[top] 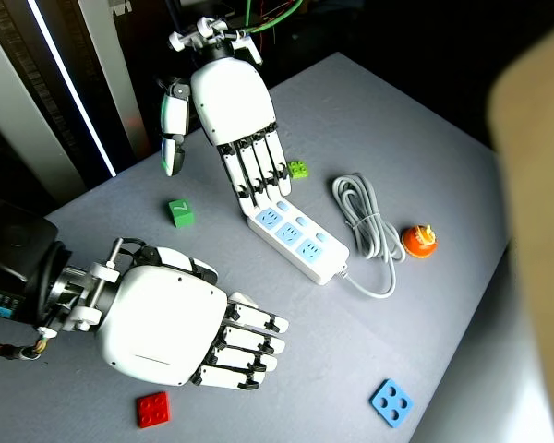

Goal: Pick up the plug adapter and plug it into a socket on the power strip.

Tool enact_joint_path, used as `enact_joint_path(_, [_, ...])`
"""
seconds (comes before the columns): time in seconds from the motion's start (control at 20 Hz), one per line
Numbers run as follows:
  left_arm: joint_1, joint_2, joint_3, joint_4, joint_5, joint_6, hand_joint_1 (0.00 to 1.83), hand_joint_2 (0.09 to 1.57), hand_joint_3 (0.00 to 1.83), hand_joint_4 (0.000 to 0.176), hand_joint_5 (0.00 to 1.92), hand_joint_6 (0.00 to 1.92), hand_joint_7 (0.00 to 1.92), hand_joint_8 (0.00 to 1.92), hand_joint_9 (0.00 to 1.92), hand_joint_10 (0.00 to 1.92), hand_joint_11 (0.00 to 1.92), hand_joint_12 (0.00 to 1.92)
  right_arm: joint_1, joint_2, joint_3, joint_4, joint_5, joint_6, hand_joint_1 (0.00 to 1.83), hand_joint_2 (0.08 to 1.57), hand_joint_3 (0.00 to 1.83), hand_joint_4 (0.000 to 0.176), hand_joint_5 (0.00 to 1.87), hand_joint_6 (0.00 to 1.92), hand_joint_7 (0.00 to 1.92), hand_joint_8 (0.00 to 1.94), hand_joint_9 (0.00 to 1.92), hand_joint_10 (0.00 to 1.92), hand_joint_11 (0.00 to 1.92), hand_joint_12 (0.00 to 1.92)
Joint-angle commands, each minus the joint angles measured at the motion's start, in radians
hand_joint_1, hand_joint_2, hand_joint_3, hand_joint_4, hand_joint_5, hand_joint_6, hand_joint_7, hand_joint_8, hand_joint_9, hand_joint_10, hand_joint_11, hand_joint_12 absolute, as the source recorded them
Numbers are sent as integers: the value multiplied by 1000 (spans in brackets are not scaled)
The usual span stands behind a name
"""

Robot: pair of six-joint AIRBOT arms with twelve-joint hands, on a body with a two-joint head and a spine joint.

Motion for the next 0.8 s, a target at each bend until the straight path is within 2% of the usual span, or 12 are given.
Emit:
enact_joint_path(0.0, [0, 4, 5, 84, -5, -4, 0, 1181, 0, 0, 55, 0, 37, 0, 39, 0, 0, 137, -1, 1, 9, -3, 32, 0, 905, 1124, 2, 0, 119, 4, 104, 4, 114, 3, 0, 385])
enact_joint_path(0.05, [5, 4, 9, 88, 0, -4, 0, 1180, 0, 0, 81, 0, 65, 0, 65, 0, 0, 211, -4, -5, 15, -3, 32, 0, 894, 1136, 4, 0, 90, 0, 85, 1, 101, 0, 0, 371])
enact_joint_path(0.15, [11, 4, 16, 92, 5, -4, 0, 1186, 0, 0, 92, 1, 77, 1, 76, 2, 0, 234, -9, -17, 31, -3, 32, -6, 882, 1139, 4, 0, 103, 7, 95, 5, 104, 3, 0, 364])
enact_joint_path(0.4, [21, -4, 29, 108, 23, -4, 0, 1184, 0, 0, 76, 1, 60, 1, 64, 2, 0, 207, -23, -49, 62, -3, 33, -24, 890, 1129, 0, 0, 80, 0, 76, 0, 94, 0, 0, 315])
enact_joint_path(0.6, [42, -7, 33, 117, 31, -11, 0, 1186, 0, 0, 76, 3, 64, 3, 66, 2, 0, 175, -31, -61, 69, -3, 48, -42, 885, 1131, 2, 0, 109, 3, 110, 4, 117, 4, 0, 376])
enact_joint_path(0.7, [57, -11, 38, 133, 38, -32, 0, 1176, 0, 0, 103, 4, 93, 4, 95, 4, 0, 234, -35, -62, 73, -3, 49, -46, 897, 1134, 0, 0, 136, 6, 133, 6, 135, 6, 0, 456])
enact_joint_path(0.75, [62, -14, 40, 133, 40, -32, 0, 1178, 0, 0, 92, 1, 79, 2, 86, 1, 0, 216, -37, -62, 74, -3, 49, -51, 890, 1142, 2, 0, 132, 2, 118, 3, 128, 1, 0, 435])
